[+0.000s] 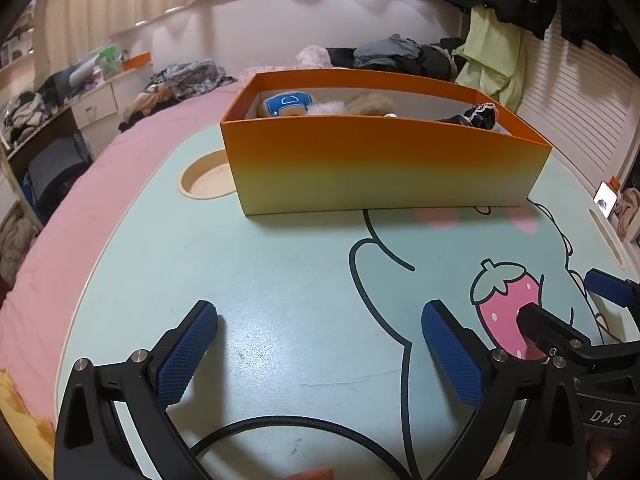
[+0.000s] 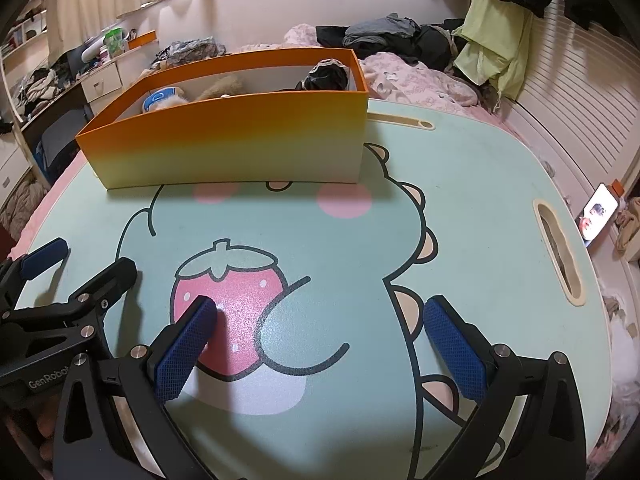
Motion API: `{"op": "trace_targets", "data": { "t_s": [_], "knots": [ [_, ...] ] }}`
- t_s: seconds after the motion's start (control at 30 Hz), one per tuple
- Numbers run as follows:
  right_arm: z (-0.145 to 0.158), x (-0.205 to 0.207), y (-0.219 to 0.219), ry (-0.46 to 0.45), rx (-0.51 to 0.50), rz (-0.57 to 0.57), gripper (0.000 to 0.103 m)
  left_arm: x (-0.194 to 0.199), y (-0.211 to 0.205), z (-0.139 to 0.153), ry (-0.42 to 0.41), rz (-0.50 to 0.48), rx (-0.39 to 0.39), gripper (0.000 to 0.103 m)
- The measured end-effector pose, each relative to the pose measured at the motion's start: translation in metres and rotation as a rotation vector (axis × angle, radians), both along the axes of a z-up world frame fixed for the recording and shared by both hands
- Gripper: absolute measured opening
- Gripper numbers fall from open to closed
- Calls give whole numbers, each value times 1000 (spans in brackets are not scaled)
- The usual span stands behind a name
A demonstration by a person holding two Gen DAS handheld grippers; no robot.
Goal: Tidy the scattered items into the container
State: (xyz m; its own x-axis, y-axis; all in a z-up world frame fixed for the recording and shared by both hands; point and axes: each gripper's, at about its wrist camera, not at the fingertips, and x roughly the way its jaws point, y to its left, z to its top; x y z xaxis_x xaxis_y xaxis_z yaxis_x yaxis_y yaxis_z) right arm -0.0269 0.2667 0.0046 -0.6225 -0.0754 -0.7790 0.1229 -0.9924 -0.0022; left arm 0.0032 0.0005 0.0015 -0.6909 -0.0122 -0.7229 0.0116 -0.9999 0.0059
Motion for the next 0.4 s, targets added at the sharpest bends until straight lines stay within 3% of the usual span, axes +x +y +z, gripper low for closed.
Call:
{"op": "trace_targets", "data": {
  "t_s": [0.4],
  "knots": [
    [0,0,0,0,0,0,103,1,1,-1,1,2,1,102]
  ]
}}
